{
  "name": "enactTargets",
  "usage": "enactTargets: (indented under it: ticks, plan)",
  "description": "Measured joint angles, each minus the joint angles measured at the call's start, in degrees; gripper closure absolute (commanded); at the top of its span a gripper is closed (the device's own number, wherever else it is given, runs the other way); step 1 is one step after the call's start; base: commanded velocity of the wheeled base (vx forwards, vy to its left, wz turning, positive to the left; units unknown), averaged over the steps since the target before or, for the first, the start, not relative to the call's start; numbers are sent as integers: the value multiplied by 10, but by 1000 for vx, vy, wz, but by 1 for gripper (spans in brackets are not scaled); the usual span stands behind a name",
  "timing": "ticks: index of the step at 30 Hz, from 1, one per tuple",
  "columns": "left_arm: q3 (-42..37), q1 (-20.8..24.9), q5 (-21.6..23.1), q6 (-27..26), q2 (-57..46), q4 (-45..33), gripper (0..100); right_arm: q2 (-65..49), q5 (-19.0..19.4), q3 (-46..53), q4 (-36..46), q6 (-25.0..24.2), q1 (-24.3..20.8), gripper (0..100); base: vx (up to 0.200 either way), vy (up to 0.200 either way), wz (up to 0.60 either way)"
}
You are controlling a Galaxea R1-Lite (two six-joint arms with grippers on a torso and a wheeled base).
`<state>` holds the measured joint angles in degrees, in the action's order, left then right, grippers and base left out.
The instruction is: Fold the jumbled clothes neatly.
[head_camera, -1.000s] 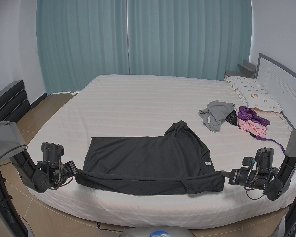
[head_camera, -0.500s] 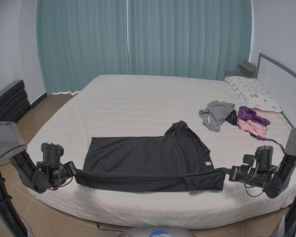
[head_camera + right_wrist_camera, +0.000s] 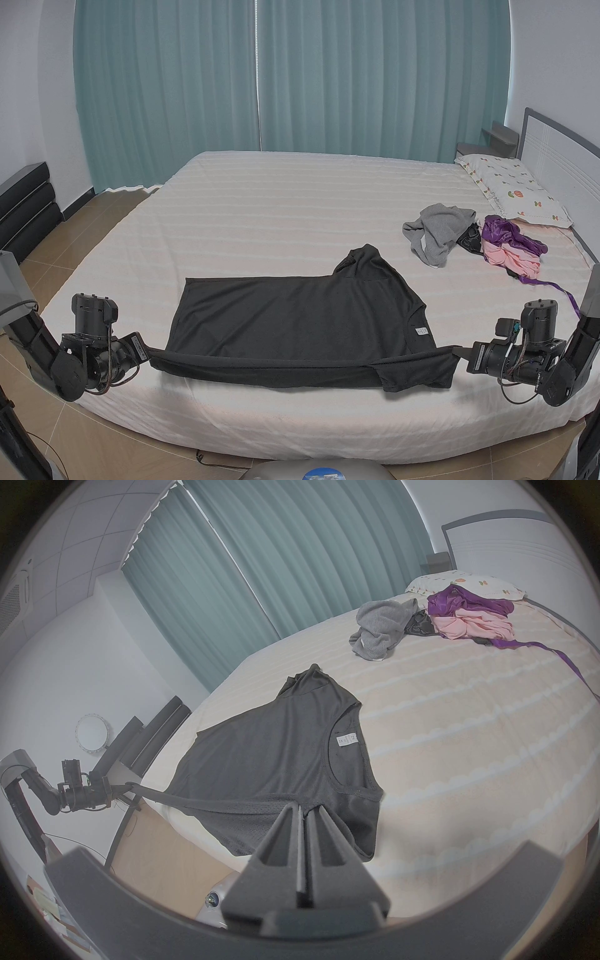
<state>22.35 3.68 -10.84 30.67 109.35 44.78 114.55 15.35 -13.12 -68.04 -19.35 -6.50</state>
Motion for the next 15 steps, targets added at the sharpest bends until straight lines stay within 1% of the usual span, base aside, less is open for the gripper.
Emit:
enactTargets:
  ticks: [5,9,15]
  plan:
    - [9,0,3,0,7,0,100,5,1,-8,1,-13,0,100,0,0,0]
    - [34,0,4,0,25,-5,100,13,1,-28,6,-20,-1,100,0,0,0]
    - [90,-1,5,1,52,-61,100,37,0,-67,21,-22,-4,100,0,0,0]
